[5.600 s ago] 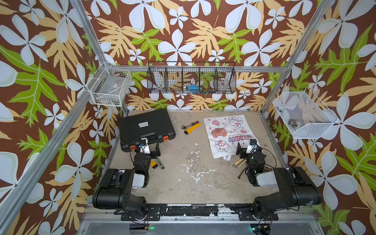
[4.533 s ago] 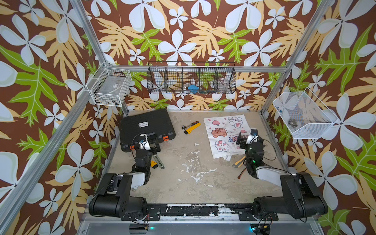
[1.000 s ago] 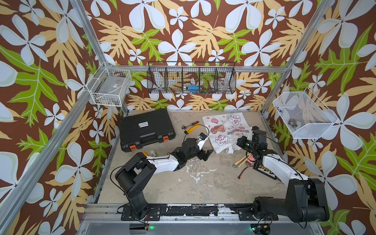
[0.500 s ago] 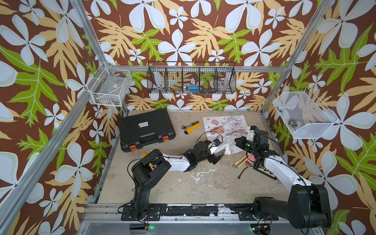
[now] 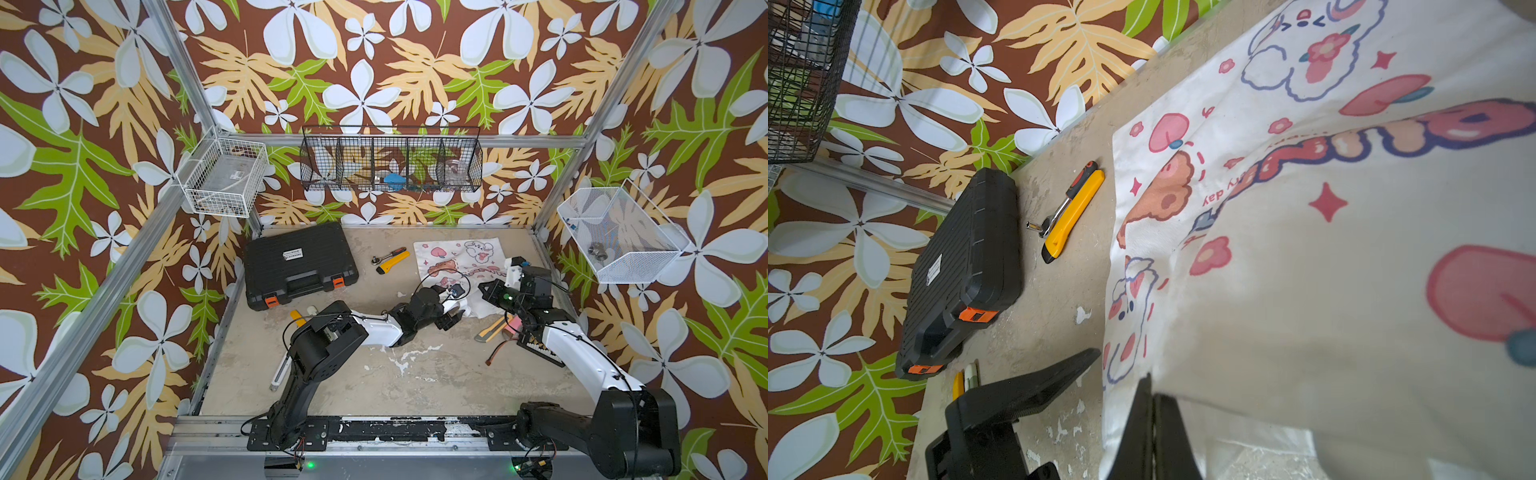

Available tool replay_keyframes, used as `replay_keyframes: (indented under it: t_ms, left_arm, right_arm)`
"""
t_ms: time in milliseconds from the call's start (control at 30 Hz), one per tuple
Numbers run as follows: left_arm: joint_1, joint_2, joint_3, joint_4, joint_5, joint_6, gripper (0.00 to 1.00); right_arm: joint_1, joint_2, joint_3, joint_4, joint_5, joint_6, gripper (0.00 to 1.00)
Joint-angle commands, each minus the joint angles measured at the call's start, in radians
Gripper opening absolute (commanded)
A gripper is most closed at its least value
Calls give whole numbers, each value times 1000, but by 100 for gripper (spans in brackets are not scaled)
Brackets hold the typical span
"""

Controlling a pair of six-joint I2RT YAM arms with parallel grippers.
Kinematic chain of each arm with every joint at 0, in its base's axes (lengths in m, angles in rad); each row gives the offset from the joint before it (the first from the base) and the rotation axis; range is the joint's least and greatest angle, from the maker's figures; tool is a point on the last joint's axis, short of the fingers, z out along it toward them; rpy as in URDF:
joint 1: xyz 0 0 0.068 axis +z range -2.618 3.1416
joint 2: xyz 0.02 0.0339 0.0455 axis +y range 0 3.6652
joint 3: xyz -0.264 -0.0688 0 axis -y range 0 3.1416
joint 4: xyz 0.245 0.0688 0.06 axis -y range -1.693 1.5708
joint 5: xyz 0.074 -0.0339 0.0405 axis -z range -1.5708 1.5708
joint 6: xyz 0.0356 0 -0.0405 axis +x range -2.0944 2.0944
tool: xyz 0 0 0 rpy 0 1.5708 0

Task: Place the art knife into the pouch
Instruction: Open the pouch at the center of the board.

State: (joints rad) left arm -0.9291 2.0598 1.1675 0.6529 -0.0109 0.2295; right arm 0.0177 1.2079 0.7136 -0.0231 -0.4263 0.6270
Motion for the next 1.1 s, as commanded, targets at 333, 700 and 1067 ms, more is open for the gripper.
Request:
replay_keyframes:
  t_ms: [333, 700, 1067]
  left_arm:
    - [3, 56, 114, -63, 10, 50, 72]
    - [28, 62, 142, -68, 30, 37, 18]
    - [45, 6, 177, -156, 123, 19, 0]
  right_arm:
    - [0, 9, -22, 21, -36, -13, 0]
    - [0, 7, -30, 24, -32, -24, 0]
    - [0, -9, -16, 1, 10, -53, 2]
